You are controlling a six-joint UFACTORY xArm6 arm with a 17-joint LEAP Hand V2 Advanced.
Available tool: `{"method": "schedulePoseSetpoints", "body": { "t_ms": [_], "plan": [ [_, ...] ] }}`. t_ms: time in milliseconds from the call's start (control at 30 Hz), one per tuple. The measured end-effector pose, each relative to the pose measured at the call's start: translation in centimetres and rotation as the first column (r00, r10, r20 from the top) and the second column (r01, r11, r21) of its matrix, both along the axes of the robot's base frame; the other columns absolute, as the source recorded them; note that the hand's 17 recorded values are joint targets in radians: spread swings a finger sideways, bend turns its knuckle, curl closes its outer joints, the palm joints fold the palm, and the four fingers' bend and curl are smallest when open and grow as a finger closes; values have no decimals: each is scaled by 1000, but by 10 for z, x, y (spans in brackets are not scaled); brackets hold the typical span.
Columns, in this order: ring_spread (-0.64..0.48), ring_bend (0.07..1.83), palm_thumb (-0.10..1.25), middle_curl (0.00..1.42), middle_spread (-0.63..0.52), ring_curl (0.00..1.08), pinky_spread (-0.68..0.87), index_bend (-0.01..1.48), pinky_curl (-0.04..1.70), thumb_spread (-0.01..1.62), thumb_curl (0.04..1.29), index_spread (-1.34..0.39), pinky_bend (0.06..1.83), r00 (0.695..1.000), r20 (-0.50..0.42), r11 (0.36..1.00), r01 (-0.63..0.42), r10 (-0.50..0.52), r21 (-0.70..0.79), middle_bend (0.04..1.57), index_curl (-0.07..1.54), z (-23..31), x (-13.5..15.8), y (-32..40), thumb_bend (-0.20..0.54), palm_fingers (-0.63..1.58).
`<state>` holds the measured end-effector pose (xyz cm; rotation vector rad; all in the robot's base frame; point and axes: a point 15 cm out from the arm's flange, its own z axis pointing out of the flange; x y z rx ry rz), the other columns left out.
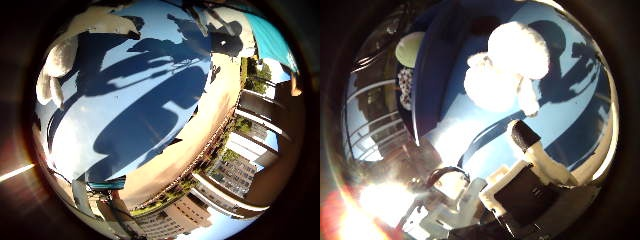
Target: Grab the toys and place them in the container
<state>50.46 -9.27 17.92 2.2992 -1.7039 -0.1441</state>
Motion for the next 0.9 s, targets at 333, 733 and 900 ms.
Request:
{"method": "schedulePoseSetpoints", "body": {
  "t_ms": [333,733,900],
  "plan": [
    [163,818,817,496,-122,378,379,144,129,1018,402,-251,635,994,56,995,-96,95,18,584,234,-22,11,6,-6,942],
    [-50,1326,988,904,-265,700,276,399,396,957,547,-680,1377,984,128,992,-126,123,21,1015,187,-4,20,-20,-6,1082],
    [-83,1378,1069,998,-280,744,217,540,487,992,616,-819,1525,991,61,992,-123,120,35,1063,211,-1,2,-22,11,1038]
  ]
}}
